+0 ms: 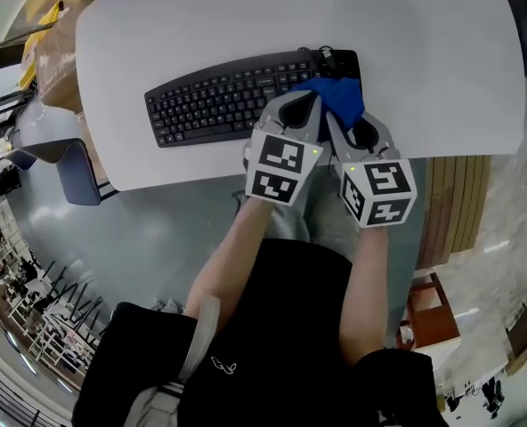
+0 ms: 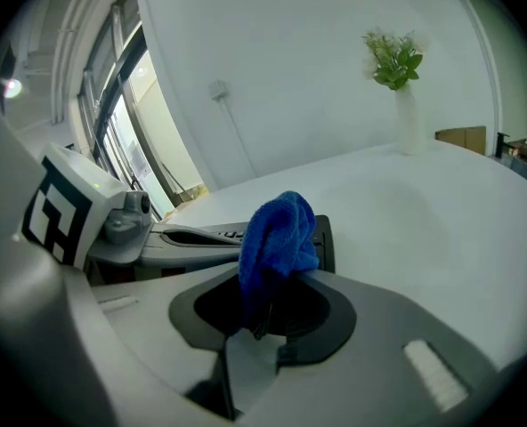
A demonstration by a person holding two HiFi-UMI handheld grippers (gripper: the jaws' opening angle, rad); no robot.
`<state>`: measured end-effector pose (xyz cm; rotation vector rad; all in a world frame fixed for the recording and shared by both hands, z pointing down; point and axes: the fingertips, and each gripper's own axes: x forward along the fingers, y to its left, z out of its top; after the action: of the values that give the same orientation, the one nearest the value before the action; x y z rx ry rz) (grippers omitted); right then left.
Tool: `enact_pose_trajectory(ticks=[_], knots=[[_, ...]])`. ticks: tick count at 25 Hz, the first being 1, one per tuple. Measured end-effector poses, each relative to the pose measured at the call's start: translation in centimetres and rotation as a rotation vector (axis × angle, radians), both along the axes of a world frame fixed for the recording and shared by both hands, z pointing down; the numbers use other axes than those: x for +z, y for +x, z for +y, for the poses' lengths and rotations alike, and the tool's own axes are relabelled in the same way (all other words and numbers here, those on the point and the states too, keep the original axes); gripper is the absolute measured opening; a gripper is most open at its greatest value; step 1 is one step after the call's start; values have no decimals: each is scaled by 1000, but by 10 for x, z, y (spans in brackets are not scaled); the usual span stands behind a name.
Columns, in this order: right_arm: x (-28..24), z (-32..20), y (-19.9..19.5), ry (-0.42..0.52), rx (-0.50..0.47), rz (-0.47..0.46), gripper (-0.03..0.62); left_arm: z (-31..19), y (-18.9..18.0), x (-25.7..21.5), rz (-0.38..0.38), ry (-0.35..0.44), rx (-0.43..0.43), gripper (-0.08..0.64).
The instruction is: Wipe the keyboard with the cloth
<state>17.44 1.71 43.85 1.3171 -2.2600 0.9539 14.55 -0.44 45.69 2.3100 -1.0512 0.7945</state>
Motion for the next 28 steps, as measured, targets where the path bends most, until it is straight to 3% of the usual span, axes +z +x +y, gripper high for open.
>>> enact_pose_trajectory(ticks=[21, 28], knots=[[1, -8, 63, -26, 82, -54, 94, -13, 66, -5, 27, 3, 79, -3], [9, -6, 79, -43, 37, -29, 95, -14, 85, -1, 15, -26, 66, -4]])
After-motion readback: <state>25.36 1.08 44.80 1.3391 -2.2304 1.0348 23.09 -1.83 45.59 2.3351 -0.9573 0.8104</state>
